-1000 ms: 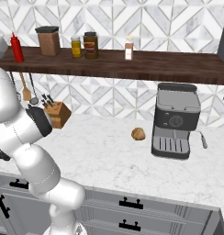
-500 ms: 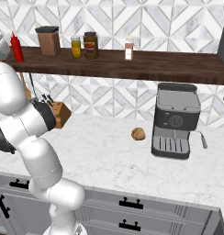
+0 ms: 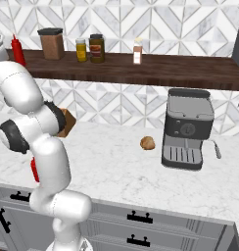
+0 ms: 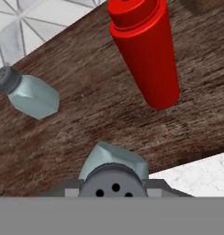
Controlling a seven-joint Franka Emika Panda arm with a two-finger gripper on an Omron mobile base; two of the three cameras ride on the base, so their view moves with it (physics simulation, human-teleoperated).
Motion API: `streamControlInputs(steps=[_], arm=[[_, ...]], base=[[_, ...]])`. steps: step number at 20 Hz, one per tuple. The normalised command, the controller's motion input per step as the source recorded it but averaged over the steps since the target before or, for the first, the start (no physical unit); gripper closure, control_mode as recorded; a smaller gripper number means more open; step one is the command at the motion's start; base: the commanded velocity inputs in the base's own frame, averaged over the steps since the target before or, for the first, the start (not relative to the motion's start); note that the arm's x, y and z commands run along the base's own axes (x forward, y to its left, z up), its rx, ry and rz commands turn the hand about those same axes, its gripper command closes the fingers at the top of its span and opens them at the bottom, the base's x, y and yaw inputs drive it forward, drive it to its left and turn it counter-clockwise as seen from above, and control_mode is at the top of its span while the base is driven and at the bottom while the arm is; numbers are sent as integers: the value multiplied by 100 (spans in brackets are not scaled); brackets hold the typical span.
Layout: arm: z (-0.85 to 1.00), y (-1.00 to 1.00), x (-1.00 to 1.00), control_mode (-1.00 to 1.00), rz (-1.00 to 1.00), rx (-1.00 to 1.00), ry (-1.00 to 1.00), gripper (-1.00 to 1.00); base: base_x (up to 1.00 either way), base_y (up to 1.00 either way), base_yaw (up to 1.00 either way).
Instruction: Put the shaker and condiment bottle from the counter next to their counterparts in the cabinet.
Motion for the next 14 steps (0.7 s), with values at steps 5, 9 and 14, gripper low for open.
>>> streamControlInputs(steps=[5, 9, 14], arm=[[32, 17, 30, -100, 0, 0, 14, 100], [12, 18, 21, -100, 0, 0, 9, 100], [0, 11, 21, -100, 0, 0, 0, 100]], base=[[0, 0, 0], [0, 0, 0], [0, 0, 0]])
